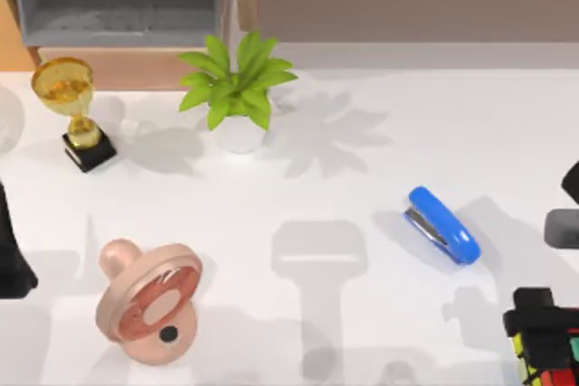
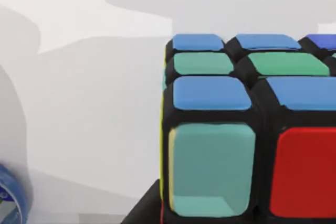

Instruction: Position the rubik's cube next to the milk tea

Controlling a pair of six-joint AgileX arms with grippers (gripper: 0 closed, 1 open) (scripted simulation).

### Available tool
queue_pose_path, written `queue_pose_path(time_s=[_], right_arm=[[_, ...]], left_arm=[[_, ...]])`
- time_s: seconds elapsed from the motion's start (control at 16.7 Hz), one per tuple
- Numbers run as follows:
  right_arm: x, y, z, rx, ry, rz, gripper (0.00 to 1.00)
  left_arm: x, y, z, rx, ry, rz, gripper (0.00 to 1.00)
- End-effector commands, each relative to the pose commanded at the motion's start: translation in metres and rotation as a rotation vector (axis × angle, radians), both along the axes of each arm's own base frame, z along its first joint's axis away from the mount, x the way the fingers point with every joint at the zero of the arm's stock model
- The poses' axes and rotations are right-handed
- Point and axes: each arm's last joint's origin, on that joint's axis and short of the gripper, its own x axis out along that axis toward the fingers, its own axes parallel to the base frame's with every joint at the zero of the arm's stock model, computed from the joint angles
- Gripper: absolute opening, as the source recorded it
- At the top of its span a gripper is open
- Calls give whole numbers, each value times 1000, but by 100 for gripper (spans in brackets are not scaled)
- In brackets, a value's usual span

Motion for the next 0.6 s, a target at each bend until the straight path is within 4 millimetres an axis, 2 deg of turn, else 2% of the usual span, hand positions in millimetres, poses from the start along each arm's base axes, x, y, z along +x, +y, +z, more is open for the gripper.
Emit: queue_pose_path(time_s=[0.36, 0.6], right_arm=[[-3, -3, -21, -46, 67, -6, 0], [-3, -4, -21, -47, 68, -6, 0]], left_arm=[[0, 0, 0, 0, 0, 0, 100], [0, 0, 0, 0, 0, 0, 100]])
